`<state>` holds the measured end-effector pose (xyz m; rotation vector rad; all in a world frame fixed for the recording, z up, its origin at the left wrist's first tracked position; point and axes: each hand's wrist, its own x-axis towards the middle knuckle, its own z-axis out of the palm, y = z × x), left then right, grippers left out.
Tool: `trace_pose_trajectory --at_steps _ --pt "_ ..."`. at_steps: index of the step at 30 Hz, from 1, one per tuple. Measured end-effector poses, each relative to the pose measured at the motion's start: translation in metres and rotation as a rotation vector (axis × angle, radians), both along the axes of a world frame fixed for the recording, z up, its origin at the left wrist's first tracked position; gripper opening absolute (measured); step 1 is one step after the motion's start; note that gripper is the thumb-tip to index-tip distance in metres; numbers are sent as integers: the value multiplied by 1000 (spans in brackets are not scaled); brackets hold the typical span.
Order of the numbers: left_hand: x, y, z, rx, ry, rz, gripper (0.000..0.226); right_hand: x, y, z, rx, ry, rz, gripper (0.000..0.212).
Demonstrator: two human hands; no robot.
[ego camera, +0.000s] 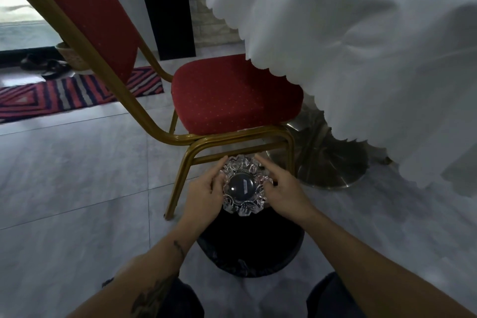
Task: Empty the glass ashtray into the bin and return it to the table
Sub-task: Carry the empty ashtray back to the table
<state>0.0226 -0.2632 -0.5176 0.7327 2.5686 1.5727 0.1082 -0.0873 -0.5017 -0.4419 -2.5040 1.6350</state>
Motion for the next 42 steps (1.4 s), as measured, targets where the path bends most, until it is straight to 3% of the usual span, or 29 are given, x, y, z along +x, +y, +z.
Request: trace_pose_trajectory --at_steps 6,10,21,25,28,35,42 --pt "-25 -1 13 -34 -50 -4 39 -18 6 12 -161 -77 -9 63" --pt "-30 -12 58 -99 -113 20 39 -25 -6 59 -134 -172 -44 63" --pt "-32 -42 323 -89 -399 20 46 -32 -40 306 -47 -179 -65 52" --pt "-34 -44 415 -62 -416 -24 51 -26 -42 406 -84 -193 -123 43" --pt "-31 -36 462 -14 -431 -52 51 -22 -35 459 -116 -197 -126 51" --pt "-38 12 509 -2 -429 -100 53 -19 4 513 -119 -223 -192 45" --pt "-51 112 506 25 -607 -161 63 -27 86 512 -34 -243 -294 64"
